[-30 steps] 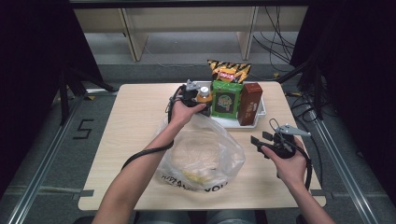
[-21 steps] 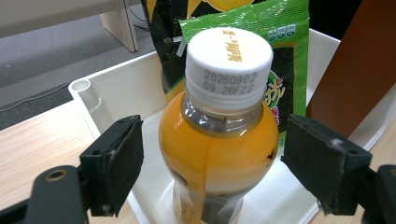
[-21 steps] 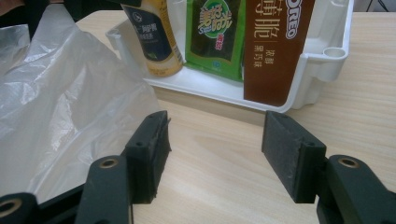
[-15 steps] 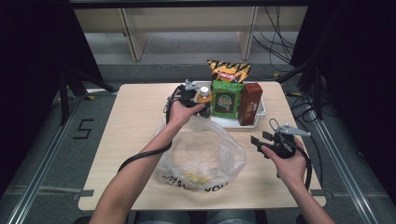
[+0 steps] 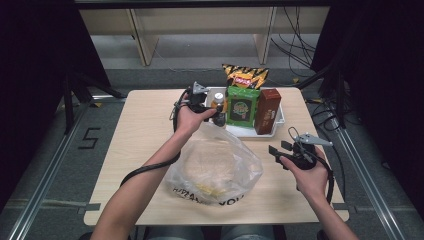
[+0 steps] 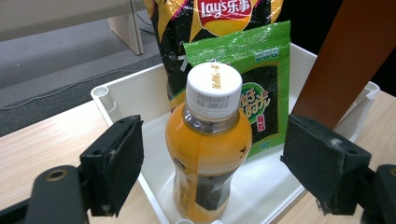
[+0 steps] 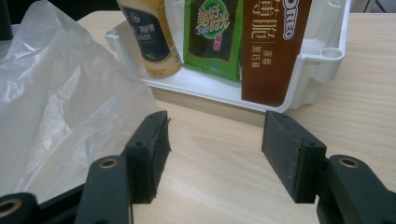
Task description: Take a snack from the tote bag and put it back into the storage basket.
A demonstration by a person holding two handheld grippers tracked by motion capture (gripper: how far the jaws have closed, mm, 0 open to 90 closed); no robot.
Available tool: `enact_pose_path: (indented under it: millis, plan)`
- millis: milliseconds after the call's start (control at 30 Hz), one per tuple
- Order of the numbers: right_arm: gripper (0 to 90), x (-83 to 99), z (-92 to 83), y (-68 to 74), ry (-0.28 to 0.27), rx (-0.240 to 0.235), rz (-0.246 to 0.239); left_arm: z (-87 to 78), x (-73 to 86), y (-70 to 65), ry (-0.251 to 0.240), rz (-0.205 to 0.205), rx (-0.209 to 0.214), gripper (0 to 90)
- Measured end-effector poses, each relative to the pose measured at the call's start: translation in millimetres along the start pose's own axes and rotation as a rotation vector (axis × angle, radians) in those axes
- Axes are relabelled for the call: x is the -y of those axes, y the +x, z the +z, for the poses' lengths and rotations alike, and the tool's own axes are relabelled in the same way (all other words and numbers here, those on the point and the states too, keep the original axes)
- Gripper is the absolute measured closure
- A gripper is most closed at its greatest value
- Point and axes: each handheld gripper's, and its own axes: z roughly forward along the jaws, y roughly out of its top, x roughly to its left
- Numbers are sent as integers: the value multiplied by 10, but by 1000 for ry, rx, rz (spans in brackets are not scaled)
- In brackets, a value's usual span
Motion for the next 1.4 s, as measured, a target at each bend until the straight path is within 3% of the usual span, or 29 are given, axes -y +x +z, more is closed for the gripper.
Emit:
enact_pose_path:
  millis: [67, 100, 133, 200, 233, 267, 367, 400, 600, 667, 767, 800, 867, 900, 967, 1033, 1067, 1100, 1167, 1300, 1333, 1400]
  plan:
    - [420, 0, 5, 3, -4, 2, 10, -49, -24, -6, -28, -14, 10, 203]
    - [419, -1, -2, 4, -3, -18, 15, -80, -39, -13, -34, -11, 12, 204]
    - [420, 6, -23, 29, 24, -1, 33, -113, -53, -19, -37, 1, 13, 205]
    - [419, 5, -11, 34, 10, -11, 43, -189, -78, -31, -38, 10, 22, 203]
    - [420, 7, -15, 29, 13, -13, 35, -234, -85, -32, -42, 9, 24, 204]
    - [420, 3, -11, -11, 5, -16, -6, -286, -90, -28, -41, 14, 25, 204]
    - [419, 7, -11, -20, 0, -15, -12, -447, -72, 4, -38, 19, 21, 204]
    - [420, 7, -11, -19, 1, -15, -10, -516, -49, 4, -21, -5, 12, 205]
    - [419, 4, -9, -11, 8, -12, -6, -810, 101, 110, -34, 13, 16, 207]
    - [419, 1, -5, 6, 1, -14, 16, -898, 168, 138, -36, 11, 19, 208]
    - [419, 0, 0, 7, -1, 4, 16, -1012, 282, 184, -38, 12, 27, 211]
    - [419, 4, -12, -11, 10, -12, -9, -1047, 323, 198, -39, 11, 25, 211]
    - [419, 9, -10, 9, 8, -7, 14, -1122, 413, 222, -45, 10, 16, 212]
    - [418, 7, -13, 0, 12, 0, 0, -1160, 462, 235, -54, 7, 10, 213]
    - [418, 7, -5, 4, 11, -17, 4, -1242, 573, 251, -63, -3, -4, 216]
    - [418, 1, -22, -4, 15, 4, -5, -1332, 694, 267, -73, -17, -8, 217]
    - [418, 8, -17, 19, 13, -3, 29, -1380, 752, 269, -74, -21, -12, 217]
    - [418, 3, -22, -8, 15, 3, -5, -1427, 809, 271, -76, -22, -17, 216]
    - [418, 5, -19, -9, 18, 1, -9, -1528, 915, 272, -77, -32, -18, 215]
    - [418, 7, -5, 15, 6, -8, 15, -1725, 1133, 275, -83, -48, -28, 215]
    - [417, 3, 5, 35, -1, 0, 42, -1765, 1194, 272, -86, -55, -28, 215]
    - [418, 6, 5, 30, 3, -6, 32, -1850, 1322, 252, -99, -74, -36, 216]
